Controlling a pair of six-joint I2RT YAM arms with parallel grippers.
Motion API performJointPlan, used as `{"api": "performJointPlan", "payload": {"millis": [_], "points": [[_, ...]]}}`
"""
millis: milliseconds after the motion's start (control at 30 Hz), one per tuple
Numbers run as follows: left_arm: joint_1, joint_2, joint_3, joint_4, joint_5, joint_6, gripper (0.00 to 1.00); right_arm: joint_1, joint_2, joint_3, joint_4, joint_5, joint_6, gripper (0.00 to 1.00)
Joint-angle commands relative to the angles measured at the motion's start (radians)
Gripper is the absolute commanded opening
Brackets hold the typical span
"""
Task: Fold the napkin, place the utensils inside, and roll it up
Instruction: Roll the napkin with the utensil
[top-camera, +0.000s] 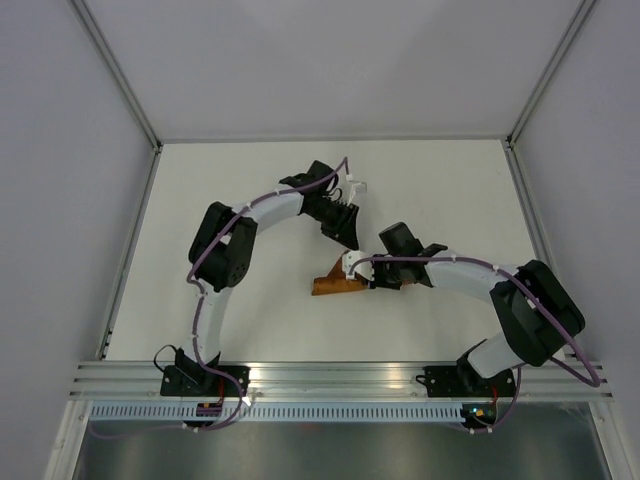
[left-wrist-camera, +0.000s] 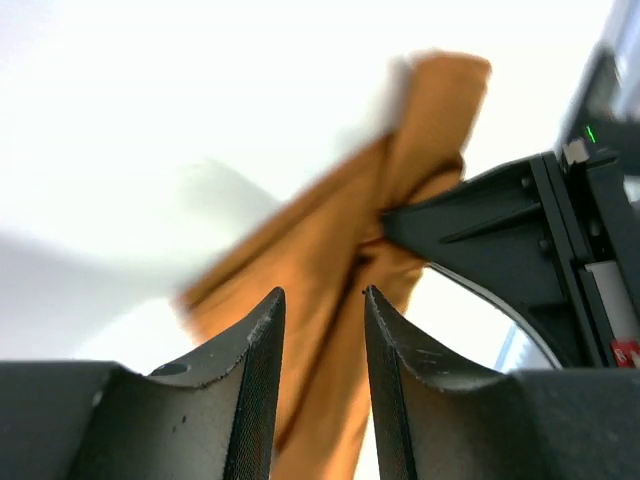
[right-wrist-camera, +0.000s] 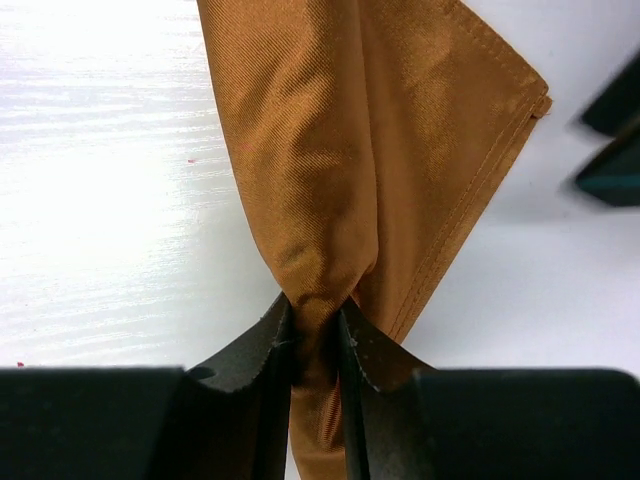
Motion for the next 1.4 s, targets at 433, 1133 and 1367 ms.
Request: {"api": "performJointPlan", "payload": {"millis": [433, 1133, 1367], "points": [[0.047, -0.773, -0.768, 0.849, -0.721, -0.207, 0.42, -0.116, 0.387, 0.416, -0.633, -0.187, -0.135, 0.22], [-0.540, -0.676, -0.976, 1.058, -1.077, 0.362, 0.49, -0.191, 0.659, 0.668, -0.823, -0.230, -0.146, 0.27], [-0.570, -0.551, -0.919, 1.042, -1.090, 0.463, 0.51, -0.199, 0.676, 0.672, -0.823, -0.229, -0.146, 0.27]]}}
